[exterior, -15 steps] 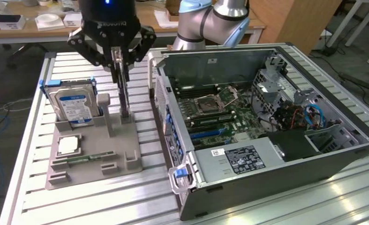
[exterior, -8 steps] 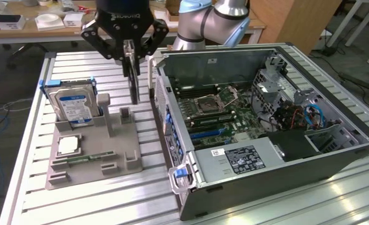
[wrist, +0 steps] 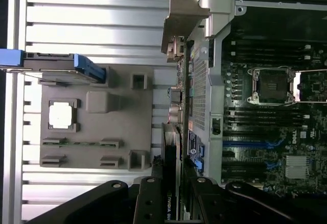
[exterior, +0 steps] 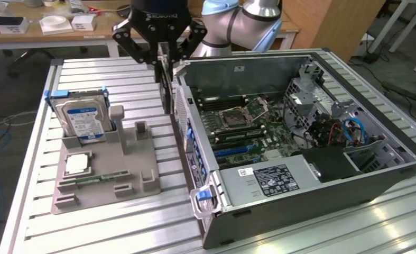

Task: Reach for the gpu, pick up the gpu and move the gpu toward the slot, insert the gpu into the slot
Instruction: 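Pick up the gpu and move the gpu toward the slot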

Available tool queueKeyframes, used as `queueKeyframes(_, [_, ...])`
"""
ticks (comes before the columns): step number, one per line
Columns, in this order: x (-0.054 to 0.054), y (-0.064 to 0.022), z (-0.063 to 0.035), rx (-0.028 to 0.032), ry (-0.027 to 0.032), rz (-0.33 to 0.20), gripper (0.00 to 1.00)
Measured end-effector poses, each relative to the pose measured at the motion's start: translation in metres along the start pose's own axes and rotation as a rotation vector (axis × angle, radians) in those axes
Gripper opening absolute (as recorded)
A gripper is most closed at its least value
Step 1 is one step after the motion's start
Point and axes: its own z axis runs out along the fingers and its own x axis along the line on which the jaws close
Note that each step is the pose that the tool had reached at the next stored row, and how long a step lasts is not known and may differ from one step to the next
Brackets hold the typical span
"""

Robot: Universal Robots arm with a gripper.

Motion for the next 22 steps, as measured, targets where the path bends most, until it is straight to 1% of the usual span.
queueKeyframes(5, [-0.015,-0.0001,0.0003,-0.0107,0.0000,0.000,0.26])
queueKeyframes(7, [-0.021,-0.0002,0.0004,-0.0110,0.0000,0.001,0.26])
queueKeyframes(8, [-0.023,-0.0002,0.0005,-0.0102,-0.0002,0.001,0.26])
queueKeyframes(9, [-0.026,-0.0002,0.0005,-0.0065,-0.0002,0.002,0.26])
queueKeyframes(14, [-0.039,-0.0002,-0.0002,0.0248,-0.0001,0.004,0.26])
queueKeyframes(17, [-0.048,-0.0003,-0.0002,0.0414,-0.0002,0.004,0.26])
queueKeyframes(21, [-0.061,-0.0004,-0.0001,0.0536,0.0000,0.005,0.26])
queueKeyframes(22, [-0.064,-0.0004,0.0000,0.0540,0.0001,0.005,0.26])
